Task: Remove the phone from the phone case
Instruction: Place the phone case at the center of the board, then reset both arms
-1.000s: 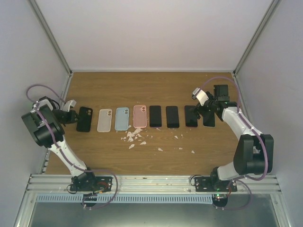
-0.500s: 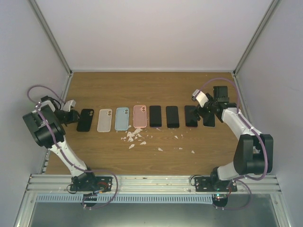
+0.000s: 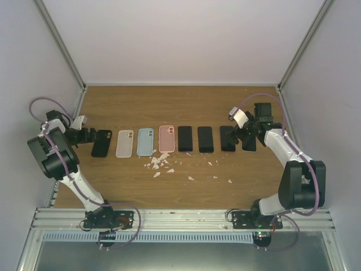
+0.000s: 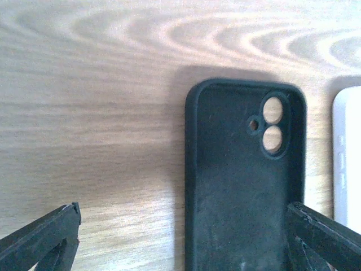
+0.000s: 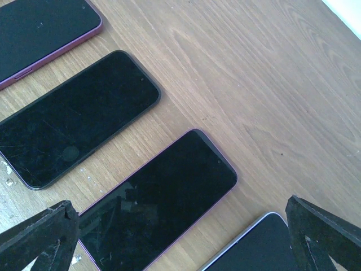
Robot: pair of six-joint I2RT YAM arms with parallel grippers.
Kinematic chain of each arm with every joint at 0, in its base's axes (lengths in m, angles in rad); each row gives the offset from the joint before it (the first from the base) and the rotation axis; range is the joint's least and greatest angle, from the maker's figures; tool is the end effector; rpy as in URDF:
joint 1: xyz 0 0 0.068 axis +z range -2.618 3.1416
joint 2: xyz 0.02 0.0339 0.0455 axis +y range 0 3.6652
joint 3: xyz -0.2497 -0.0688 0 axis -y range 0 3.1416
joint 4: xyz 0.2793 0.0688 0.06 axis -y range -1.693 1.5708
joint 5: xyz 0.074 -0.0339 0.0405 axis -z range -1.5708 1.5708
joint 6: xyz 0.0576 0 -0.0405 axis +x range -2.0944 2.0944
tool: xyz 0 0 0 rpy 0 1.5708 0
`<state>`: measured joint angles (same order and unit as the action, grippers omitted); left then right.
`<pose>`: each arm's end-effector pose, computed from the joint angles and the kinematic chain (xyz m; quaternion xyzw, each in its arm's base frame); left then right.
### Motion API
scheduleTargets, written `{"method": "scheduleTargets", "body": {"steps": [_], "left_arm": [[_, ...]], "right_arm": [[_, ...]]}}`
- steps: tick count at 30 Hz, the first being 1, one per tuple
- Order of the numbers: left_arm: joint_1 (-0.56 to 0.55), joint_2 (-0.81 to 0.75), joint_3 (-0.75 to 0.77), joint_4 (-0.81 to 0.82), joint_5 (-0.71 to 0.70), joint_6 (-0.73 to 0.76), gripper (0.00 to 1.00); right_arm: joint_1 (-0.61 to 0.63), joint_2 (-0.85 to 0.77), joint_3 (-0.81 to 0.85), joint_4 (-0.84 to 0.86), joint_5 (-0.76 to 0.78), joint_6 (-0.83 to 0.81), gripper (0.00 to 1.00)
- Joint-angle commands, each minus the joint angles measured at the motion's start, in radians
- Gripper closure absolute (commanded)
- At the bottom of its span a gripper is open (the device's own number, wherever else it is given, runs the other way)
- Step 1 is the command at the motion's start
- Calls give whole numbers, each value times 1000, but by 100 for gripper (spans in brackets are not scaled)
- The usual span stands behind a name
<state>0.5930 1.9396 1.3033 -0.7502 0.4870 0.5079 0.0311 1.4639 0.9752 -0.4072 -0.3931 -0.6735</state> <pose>0.3411 0.1974 0.1059 -0.0189 0.9665 -0.1579 0.2017 0.3468 0.0329 0.1843 -0.3800 0.8463 0.0723 0.3663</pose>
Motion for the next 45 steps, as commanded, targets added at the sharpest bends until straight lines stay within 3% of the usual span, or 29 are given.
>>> {"method": "scheduleTargets", "body": {"steps": [1,9,16,21,29,38,45], "left_arm": [[-21,-75,64,4,13,-19,1],[-144,-113,264,-62,25,-63,1],[-376,-149,445,-98,-59,-107,1],[-542,-170,510,-97,-80,-156,1],[-750,-294,341,62,-107,-233,1],[-766,-451,76,280,-85,-353,1],[-766,-500,-54,341,-126,-401,1]], "right_arm": [[7,-30,45,-21,0,-21,0],[6,15,225,-61,11,-51,0],[7,84,457,-79,-8,-10,0],[16,101,537,-78,-61,66,0],[101,52,438,6,-102,177,0],[161,-18,227,106,-107,246,0],[163,-49,148,157,-102,295,0]]}}
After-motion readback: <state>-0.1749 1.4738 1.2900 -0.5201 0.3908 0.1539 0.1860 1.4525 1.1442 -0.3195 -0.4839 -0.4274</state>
